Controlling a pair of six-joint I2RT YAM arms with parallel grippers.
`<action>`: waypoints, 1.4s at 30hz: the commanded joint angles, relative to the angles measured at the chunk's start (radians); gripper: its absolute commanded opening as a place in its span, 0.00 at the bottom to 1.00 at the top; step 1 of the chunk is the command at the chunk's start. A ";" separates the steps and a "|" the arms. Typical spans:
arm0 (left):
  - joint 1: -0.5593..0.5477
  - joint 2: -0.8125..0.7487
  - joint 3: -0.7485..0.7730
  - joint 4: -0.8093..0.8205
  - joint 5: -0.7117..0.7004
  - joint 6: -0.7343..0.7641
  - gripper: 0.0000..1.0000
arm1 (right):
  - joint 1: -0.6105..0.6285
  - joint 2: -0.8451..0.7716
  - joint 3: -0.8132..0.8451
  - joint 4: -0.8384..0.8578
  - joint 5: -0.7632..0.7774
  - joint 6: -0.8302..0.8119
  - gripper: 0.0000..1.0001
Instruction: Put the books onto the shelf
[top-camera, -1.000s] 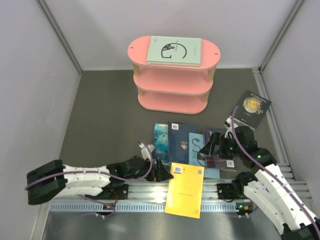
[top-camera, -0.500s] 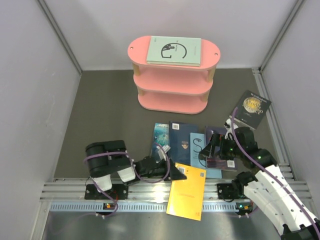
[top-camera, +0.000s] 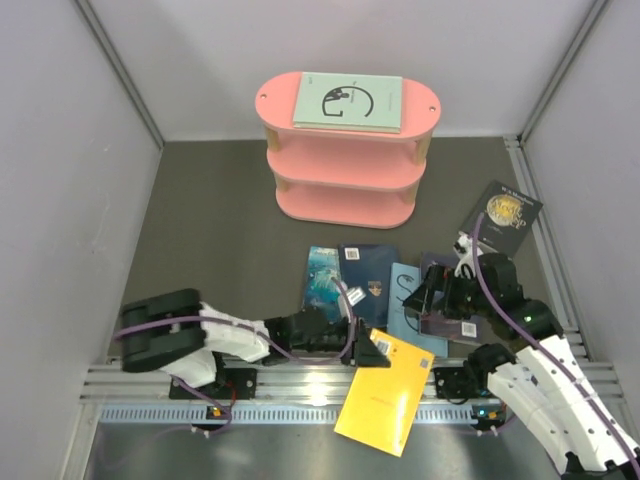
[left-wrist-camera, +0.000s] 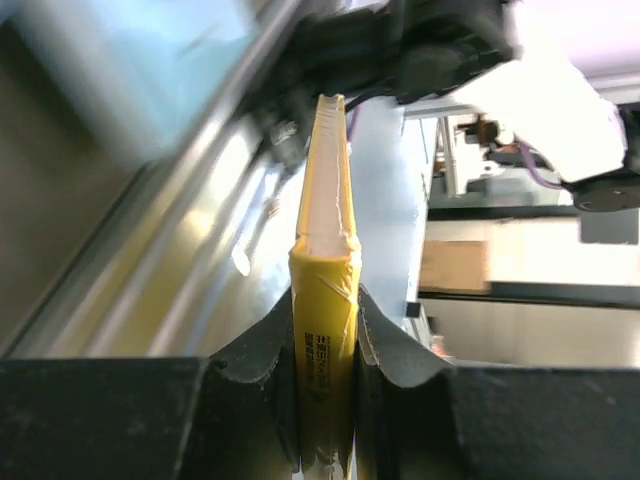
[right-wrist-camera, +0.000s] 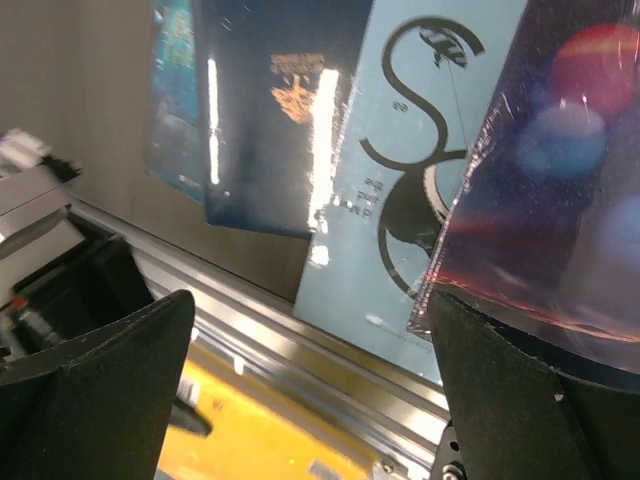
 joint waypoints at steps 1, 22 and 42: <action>-0.009 -0.293 0.226 -0.429 -0.048 0.193 0.00 | -0.002 -0.005 0.118 -0.006 -0.003 0.029 1.00; 0.096 -0.726 0.507 -0.718 -1.177 0.274 0.00 | -0.001 0.058 0.449 0.319 0.016 0.506 1.00; 0.094 -0.670 0.470 -0.659 -1.268 -0.050 0.00 | 0.220 0.126 0.180 0.701 0.049 0.705 1.00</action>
